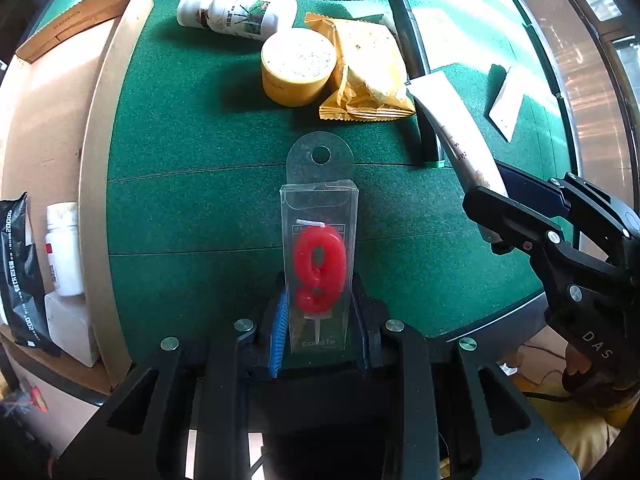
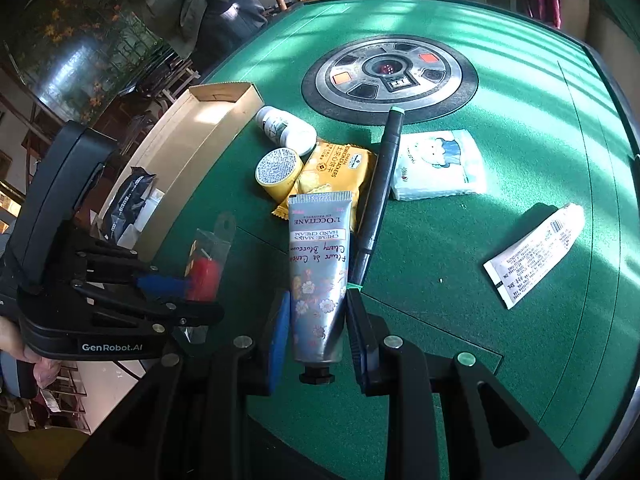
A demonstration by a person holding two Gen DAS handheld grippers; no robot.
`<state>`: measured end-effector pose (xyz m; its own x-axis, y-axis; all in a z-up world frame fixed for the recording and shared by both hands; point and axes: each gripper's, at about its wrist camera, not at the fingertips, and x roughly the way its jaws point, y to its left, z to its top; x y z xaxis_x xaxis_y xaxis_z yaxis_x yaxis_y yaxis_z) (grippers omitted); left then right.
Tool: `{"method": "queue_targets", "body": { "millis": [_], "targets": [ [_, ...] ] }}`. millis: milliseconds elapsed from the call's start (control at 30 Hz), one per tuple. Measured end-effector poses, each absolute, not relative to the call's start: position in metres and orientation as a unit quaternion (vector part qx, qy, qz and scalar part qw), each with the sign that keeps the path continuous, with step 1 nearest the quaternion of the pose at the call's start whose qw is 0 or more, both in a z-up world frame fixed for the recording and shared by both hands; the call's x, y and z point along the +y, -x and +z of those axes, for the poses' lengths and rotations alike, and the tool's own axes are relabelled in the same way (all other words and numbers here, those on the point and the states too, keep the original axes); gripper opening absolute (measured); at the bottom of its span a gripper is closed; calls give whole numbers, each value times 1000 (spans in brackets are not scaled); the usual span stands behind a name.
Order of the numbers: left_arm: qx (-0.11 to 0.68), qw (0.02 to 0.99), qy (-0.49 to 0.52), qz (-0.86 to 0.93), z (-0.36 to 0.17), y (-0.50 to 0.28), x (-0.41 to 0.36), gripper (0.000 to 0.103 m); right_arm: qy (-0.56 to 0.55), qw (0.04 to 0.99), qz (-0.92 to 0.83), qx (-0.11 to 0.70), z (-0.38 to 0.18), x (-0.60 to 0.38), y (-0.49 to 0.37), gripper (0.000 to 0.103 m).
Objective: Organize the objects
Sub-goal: 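Carry the candle box and hand-cream tube over the cardboard tray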
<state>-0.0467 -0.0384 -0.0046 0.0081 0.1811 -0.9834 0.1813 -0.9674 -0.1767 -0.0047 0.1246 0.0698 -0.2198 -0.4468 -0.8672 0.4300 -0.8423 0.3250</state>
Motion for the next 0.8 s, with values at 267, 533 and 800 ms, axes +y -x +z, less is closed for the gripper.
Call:
{"method": "queue_targets", "body": {
  "millis": [267, 533, 800],
  "targets": [
    [107, 7, -705, -701, 3, 55, -36, 27, -550, 286, -785, -11, 76, 119, 4, 27],
    [89, 19, -690, -718, 19, 61, -48, 27, -543, 286, -790, -4, 85, 107, 9, 27],
    [93, 14, -682, -726, 33, 52, -89, 27, -540, 285, -792, -1, 93, 80, 15, 27]
  ]
}}
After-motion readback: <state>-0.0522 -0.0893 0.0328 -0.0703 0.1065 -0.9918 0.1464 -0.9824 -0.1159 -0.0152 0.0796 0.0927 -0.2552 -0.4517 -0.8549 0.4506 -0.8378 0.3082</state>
